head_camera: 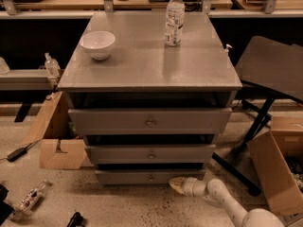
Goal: Close bottom drawer
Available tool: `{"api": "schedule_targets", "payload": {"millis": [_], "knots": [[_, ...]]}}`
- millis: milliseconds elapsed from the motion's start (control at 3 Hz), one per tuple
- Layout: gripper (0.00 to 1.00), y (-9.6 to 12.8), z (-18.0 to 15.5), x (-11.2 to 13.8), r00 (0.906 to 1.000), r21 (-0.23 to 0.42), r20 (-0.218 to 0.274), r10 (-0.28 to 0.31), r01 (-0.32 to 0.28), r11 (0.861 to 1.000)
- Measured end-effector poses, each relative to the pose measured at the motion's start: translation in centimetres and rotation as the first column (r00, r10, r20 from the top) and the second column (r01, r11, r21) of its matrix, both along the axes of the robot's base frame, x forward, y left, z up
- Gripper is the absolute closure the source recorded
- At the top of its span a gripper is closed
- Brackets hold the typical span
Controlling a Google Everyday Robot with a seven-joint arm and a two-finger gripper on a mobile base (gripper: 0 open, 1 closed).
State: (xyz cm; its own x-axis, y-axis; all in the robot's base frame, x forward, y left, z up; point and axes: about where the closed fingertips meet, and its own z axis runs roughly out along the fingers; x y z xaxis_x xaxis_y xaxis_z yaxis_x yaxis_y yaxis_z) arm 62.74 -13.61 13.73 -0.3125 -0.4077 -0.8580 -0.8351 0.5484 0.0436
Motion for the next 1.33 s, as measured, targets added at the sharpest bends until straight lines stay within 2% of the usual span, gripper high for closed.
{"api": "schedule_targets", "payload": {"millis": [333, 667, 1000, 1333], "knots": [[1.0, -6.5, 1.9, -0.2, 0.9986, -0.141, 0.019, -0.049, 0.051, 0.989], [1.0, -15.0, 6.1, -0.2, 0.9951, -0.39, 0.063, -0.076, 0.094, 0.916], [1.0, -17.8, 11.5, 2.4, 0.9929, -0.592, 0.118, -0.017, 0.084, 0.802], [1.0, -17.0, 15.2, 4.5, 0.9871, -0.64, 0.16, -0.002, 0.105, 0.761]]}}
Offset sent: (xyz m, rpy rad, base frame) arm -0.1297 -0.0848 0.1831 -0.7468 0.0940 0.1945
